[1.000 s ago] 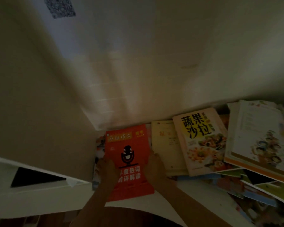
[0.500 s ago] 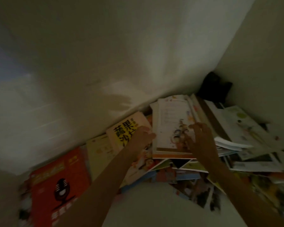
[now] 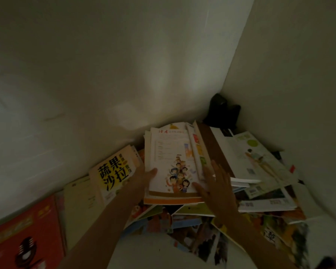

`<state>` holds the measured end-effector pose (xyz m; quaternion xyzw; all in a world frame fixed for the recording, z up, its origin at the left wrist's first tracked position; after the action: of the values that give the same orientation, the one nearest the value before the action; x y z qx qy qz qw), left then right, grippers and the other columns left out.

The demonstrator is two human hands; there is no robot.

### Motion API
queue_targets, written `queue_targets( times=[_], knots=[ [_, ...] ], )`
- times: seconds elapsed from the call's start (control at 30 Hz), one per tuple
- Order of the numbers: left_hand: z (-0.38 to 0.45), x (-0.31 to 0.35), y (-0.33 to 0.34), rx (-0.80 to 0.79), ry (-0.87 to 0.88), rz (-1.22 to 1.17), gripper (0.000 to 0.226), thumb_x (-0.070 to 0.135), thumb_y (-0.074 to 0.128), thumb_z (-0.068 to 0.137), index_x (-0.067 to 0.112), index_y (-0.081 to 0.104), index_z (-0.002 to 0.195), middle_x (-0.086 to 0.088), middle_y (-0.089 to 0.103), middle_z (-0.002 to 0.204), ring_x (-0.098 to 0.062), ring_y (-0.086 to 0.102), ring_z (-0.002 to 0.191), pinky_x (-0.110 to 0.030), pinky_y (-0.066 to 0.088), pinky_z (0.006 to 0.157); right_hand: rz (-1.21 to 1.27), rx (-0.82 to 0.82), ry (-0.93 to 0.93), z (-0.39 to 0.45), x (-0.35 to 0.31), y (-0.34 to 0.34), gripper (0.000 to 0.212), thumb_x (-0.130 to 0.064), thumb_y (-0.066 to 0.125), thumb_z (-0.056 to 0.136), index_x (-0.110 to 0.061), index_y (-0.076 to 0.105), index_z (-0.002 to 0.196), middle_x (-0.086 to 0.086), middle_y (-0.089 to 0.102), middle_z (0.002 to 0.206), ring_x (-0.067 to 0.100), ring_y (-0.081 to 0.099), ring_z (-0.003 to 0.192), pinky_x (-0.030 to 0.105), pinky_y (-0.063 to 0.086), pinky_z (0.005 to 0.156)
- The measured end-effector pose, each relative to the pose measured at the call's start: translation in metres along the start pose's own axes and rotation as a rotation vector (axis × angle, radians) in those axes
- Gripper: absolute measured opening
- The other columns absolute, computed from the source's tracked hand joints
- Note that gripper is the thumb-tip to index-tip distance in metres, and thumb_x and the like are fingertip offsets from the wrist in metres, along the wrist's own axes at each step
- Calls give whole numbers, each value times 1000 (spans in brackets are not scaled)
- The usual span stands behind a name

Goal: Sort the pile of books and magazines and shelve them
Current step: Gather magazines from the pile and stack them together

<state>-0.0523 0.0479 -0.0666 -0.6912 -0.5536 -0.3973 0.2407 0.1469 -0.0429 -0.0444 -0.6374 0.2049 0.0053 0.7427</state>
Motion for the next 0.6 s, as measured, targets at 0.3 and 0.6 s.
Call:
queue_targets(
  times=[0.3,0.6],
  knots=[
    [-11,3,-7,-2,32,-15,39,6,44,95,0,42,134,-25,53,128,-32,60,95,-39,57,68,58,75,-16,30,23,-38,63,-50,46,86,-6,46,132,14,69,99,27,69,75,34,55,57],
    [-5,5,-12,83,29,99,35,5,46,94,-7,47,127,-29,54,124,-28,60,81,-43,47,77,-16,-177,40,30,65,-3,67,-27,50,95,-7,15,148,17,24,153,30,29,139,41,29,109]
  ],
)
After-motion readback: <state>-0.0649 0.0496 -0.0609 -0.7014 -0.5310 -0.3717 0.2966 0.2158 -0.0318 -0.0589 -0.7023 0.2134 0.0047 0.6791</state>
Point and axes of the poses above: each hand's wrist, its own z-axis towards the middle knuckle, its own y-axis out of the palm, x = y × z, the point moved 9 cm from there along z, towards the middle knuckle
